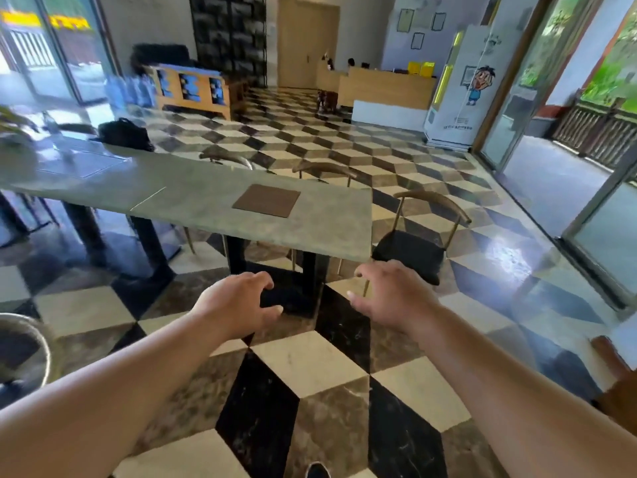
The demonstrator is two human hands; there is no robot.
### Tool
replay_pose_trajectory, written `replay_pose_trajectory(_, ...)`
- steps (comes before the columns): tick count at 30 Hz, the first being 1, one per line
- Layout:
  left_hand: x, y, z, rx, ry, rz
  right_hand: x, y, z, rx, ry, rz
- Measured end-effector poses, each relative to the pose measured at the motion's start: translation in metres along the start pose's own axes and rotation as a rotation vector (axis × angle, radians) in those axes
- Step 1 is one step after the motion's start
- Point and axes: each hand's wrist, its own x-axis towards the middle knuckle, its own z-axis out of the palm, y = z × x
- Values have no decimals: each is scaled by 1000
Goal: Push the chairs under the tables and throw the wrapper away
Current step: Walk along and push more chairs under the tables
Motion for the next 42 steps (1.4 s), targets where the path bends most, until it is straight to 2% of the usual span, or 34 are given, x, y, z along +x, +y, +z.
replay_pose_trajectory(8,112,-105,-12,40,-6,-337,246,-17,56,29,-178,-314)
replay_pose_trajectory(15,147,-212,-31,13,85,-591,406,-125,82,2,-213,-580)
replay_pose_trajectory(25,159,-447,-26,-137,205,-924,570,-365,166,-148,-241,-927)
replay_pose_trajectory(32,108,-602,-75,-210,318,-1190,647,-580,168,-255,-200,-1169)
replay_pose_trajectory(37,39,-655,-83,-310,373,-1432,635,-723,180,-263,-195,-1459)
replay_pose_trajectory(42,-32,-659,-58,-377,438,-1767,593,-842,214,-239,-193,-1796)
